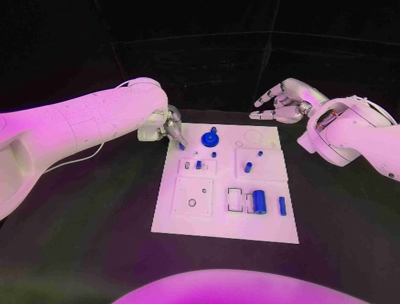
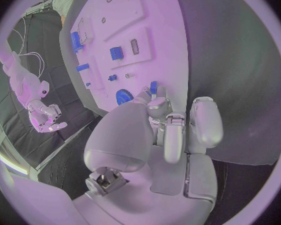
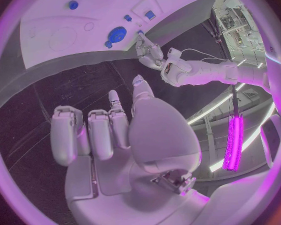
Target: Assemble the parts on the task board
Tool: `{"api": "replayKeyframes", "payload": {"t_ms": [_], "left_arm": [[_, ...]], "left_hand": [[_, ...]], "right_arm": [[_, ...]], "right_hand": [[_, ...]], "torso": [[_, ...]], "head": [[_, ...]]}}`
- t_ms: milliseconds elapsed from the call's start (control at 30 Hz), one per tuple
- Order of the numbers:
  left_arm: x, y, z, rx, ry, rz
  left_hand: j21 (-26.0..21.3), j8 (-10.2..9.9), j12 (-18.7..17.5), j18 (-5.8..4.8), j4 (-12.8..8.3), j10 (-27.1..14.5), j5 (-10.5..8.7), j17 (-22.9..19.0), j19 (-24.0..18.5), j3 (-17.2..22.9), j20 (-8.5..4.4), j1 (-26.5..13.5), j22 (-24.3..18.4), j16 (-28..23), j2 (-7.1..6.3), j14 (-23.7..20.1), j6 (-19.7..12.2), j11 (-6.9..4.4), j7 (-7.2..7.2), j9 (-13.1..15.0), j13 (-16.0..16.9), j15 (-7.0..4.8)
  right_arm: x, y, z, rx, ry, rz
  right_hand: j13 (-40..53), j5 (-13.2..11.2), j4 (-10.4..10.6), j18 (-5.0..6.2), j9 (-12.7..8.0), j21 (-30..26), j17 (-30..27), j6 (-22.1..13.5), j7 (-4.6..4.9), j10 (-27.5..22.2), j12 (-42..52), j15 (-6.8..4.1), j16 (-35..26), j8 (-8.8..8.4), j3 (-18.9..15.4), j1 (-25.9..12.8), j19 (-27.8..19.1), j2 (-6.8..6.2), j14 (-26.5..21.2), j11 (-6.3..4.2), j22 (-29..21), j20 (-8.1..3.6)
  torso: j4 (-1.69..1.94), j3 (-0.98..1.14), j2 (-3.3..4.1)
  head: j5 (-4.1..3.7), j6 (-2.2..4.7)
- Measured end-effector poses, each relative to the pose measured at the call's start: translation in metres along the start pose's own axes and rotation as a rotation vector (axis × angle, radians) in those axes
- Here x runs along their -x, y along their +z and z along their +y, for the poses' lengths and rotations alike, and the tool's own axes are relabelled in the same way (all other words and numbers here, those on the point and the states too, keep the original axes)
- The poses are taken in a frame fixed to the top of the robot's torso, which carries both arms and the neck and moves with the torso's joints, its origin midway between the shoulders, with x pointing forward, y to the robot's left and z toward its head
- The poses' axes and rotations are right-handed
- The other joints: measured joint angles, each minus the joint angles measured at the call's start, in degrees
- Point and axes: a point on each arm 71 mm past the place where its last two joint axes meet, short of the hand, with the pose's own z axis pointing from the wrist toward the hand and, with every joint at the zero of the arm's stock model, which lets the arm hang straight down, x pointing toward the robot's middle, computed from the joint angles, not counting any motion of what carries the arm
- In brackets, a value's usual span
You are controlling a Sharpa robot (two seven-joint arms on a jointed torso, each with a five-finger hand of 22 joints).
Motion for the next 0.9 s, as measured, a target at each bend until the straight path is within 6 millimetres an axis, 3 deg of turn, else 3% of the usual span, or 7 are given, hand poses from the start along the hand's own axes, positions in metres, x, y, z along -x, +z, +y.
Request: {"api": "replayKeyframes", "payload": {"t_ms": [67,167,300,433,533,567,900], "left_arm": [[-0.001,-0.001,0.001,-0.008,-0.01,-0.003],[-0.002,-0.004,0.004,-0.025,-0.03,-0.011],[-0.003,-0.009,0.007,-0.048,-0.063,-0.023],[-0.007,-0.014,0.008,-0.073,-0.092,-0.027],[-0.011,-0.019,0.009,-0.093,-0.114,-0.027],[-0.012,-0.02,0.009,-0.099,-0.12,-0.027],[-0.029,-0.031,0.009,-0.147,-0.159,-0.032]], "left_hand": [[0.0,0.0,-0.3,0.0,0.8,0.1,0.0,0.0,0.0,0.8,0.0,0.0,0.2,0.0,-0.22,0.0,-0.1,-0.12,0.09,0.0,-0.2,0.0],[0.0,0.6,-0.3,0.0,1.7,0.3,0.0,0.0,0.0,2.8,0.0,-1.4,0.3,0.0,-1.68,0.0,-0.1,-0.32,0.09,0.5,-0.3,0.0],[-0.2,1.0,-0.3,0.0,0.5,0.6,0.0,0.0,0.2,8.8,-0.19,-4.0,0.5,0.0,-4.27,0.0,-0.1,-0.32,0.1,1.1,-0.6,0.0],[-0.2,1.3,-0.3,0.0,0.1,0.7,-0.02,0.0,0.2,12.0,-0.19,-5.3,0.6,0.0,-5.62,0.0,-0.1,-0.32,0.1,1.6,-0.8,0.0],[-0.2,1.5,-0.3,0.0,0.3,0.7,-0.03,0.0,0.2,12.8,-0.19,-5.8,0.7,0.0,-6.08,0.0,-0.1,-0.32,0.1,1.6,-0.8,0.0],[-0.2,1.6,-0.3,0.0,-0.6,0.7,-0.03,0.0,0.2,14.4,-0.19,-6.2,0.7,0.0,-6.52,0.0,-0.1,-0.32,0.1,1.6,-0.8,0.0],[-0.2,1.7,-0.3,0.0,-0.5,1.0,-0.04,0.0,0.4,15.1,0.01,-6.8,0.9,0.0,-7.11,0.0,0.1,-0.53,-0.1,1.9,-0.8,0.0]], "right_arm": [[0.0,0.0,0.0,0.0,0.0,0.0],[0.0,0.0,-0.001,-0.001,0.0,-0.001],[0.0,0.0,-0.001,-0.002,-0.001,-0.001],[0.001,0.0,-0.002,-0.004,-0.001,-0.002],[0.001,0.0,-0.002,-0.006,-0.002,-0.003],[0.001,0.0,-0.003,-0.006,-0.002,-0.003],[0.002,0.001,-0.004,-0.011,-0.003,-0.005]], "right_hand": [[0.0,0.0,0.0,0.0,0.0,0.0,0.0,0.0,0.0,0.0,0.0,0.0,0.0,0.0,0.0,0.0,0.0,0.0,0.0,0.0,0.0,0.0],[0.0,0.0,0.0,-0.01,0.0,0.0,0.0,0.0,0.0,0.0,0.0,0.0,0.0,0.0,0.0,0.0,0.0,0.0,0.0,0.0,0.0,0.0],[0.0,0.0,0.0,0.0,0.0,0.0,0.0,0.0,0.0,0.0,0.0,0.0,0.0,0.0,0.0,0.0,0.0,0.0,0.0,0.0,0.0,0.0],[0.0,0.0,0.0,0.0,0.0,0.0,0.0,0.0,0.0,0.0,0.0,0.0,0.0,0.0,0.0,0.0,0.0,0.0,0.0,0.0,0.0,0.0],[0.0,0.0,0.0,0.0,0.0,0.0,0.0,0.0,0.0,0.0,0.0,0.0,0.0,0.0,0.0,0.0,0.0,0.0,0.0,0.0,0.0,0.0],[0.0,0.0,0.0,0.0,0.0,0.0,0.0,0.0,0.0,0.0,0.0,0.0,0.0,0.0,0.0,0.0,0.0,0.0,0.0,0.0,0.0,0.0],[0.0,0.0,0.0,0.0,0.0,0.0,0.0,0.0,0.0,0.0,0.0,0.0,0.0,0.0,0.0,0.0,0.0,0.0,0.0,0.0,0.0,0.0]], "torso": [[0.01,0.01,-0.02],[0.05,0.03,-0.04],[0.08,0.03,-0.06],[0.08,0.03,-0.06],[0.08,0.03,-0.06],[0.08,0.03,-0.05],[0.07,0.0,-0.05]], "head": [[0.37,-0.01],[0.52,-0.01],[0.58,-0.01],[0.62,0.03],[0.66,0.04],[0.66,0.04],[0.86,-0.12]]}}
